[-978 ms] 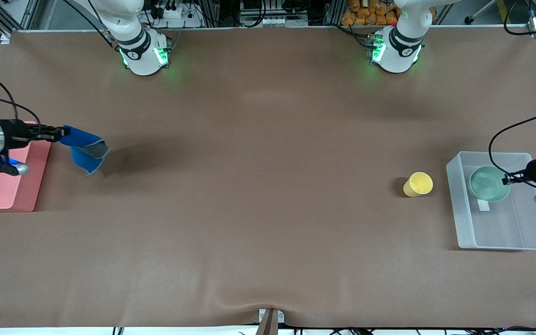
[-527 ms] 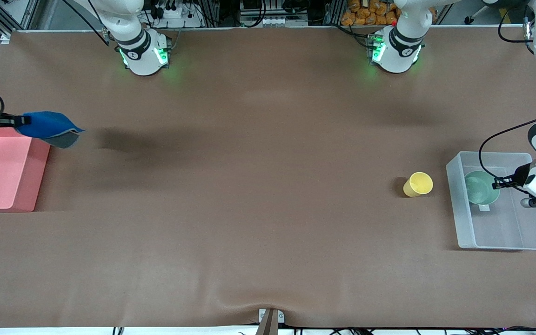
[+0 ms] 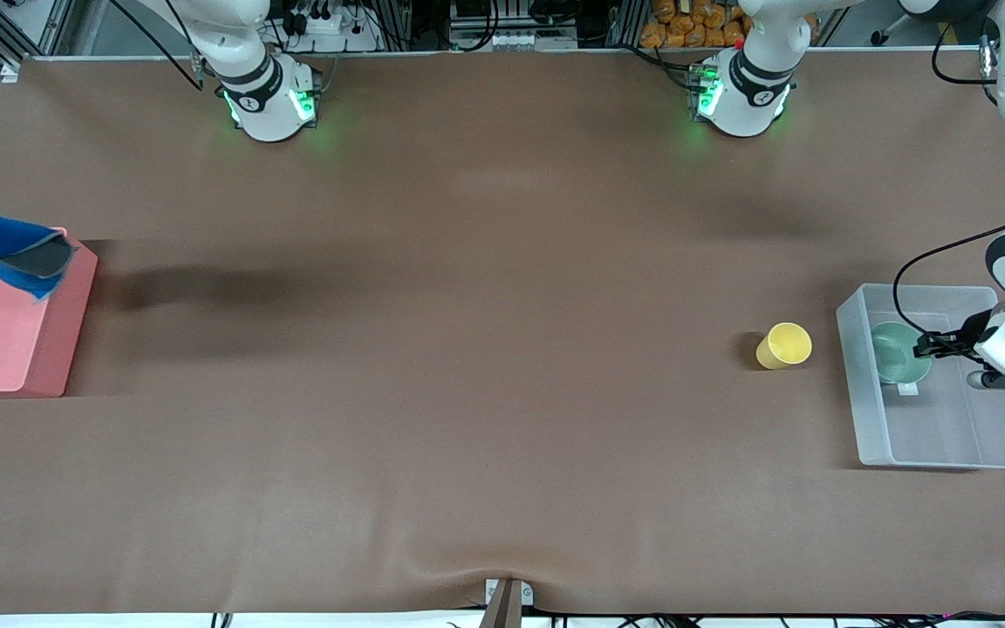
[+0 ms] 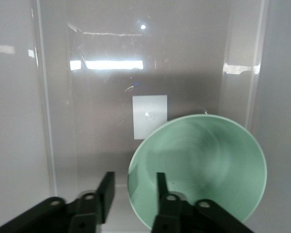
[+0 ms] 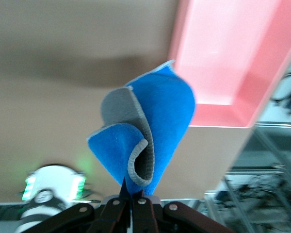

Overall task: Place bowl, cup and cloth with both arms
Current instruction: 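Release the green bowl into the clear bin and reach toward the yellow cup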

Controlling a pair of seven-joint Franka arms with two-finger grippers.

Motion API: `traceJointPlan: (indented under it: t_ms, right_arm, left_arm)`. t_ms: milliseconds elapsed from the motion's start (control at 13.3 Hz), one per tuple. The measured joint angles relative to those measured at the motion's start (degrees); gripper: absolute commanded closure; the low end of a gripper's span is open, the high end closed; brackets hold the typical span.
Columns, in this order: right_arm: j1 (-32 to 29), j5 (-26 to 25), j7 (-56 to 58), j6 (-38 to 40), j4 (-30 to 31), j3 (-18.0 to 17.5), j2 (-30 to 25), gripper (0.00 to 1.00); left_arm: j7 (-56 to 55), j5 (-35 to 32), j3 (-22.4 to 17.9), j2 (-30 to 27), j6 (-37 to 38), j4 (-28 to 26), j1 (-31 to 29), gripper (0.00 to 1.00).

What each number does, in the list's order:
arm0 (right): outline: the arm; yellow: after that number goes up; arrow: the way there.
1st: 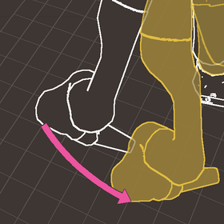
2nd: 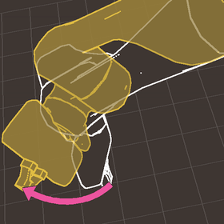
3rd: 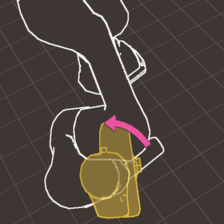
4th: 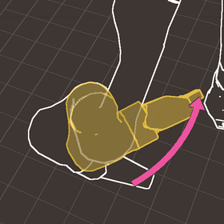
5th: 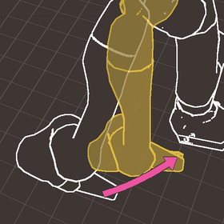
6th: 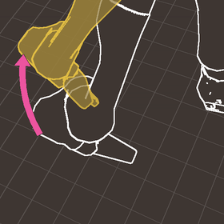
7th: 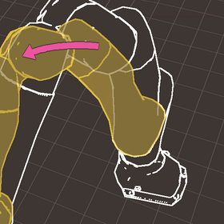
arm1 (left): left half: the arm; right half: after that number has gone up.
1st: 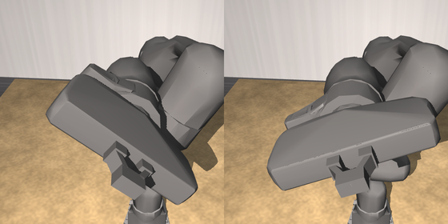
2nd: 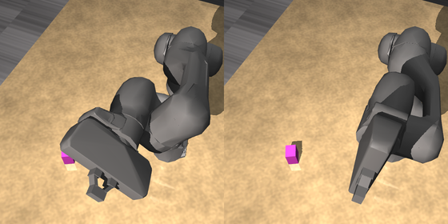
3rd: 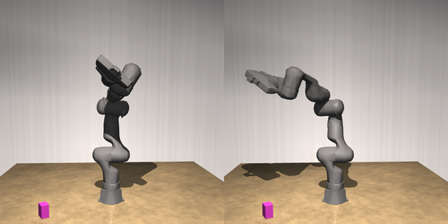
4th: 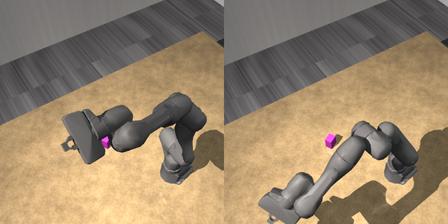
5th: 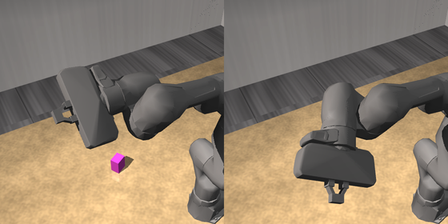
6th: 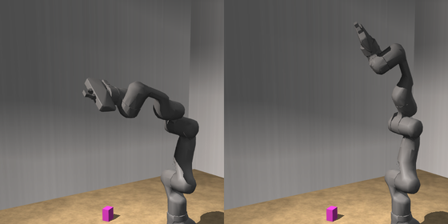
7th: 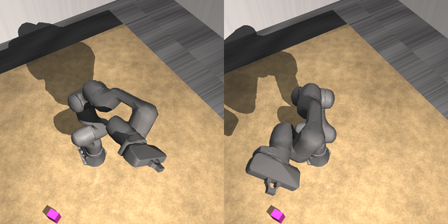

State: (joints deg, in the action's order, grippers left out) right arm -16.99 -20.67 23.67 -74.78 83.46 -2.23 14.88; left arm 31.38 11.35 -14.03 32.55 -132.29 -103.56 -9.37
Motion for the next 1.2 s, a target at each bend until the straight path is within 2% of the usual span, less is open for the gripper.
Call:
traceJointPlan:
  t_ms: [226, 527, 828, 1204]
  right_arm:
    - [-0.63, -5.78, 3.31, -6.66, 0.01, 0.42, 2.54, 0.99]
    - [-5.96, -6.55, 10.28, -14.47, 0.02, 1.02, 5.77, 0.99]
    - [-11.67, -6.55, 15.7, -20.27, 0.11, 1.13, 9.92, 1.0]
    - [-17.46, -5.99, 18.72, -22.17, 0.1, 1.11, 14.73, 1.0]
  left_arm:
    - [0.11, 0.0, 0.01, -0.38, 2.46, 4.22, 0.45, 0.0]
    - [-4.7, 0.0, 0.23, -2.73, 11.97, 12.49, 2.41, 0.0]
    - [-17.87, -1.06, 0.67, -5.69, 15.9, 11.15, 9.33, 0.0]
    - [-29.82, -4.35, 7.53, -6.79, 14.66, 6.59, 11.27, 0.0]
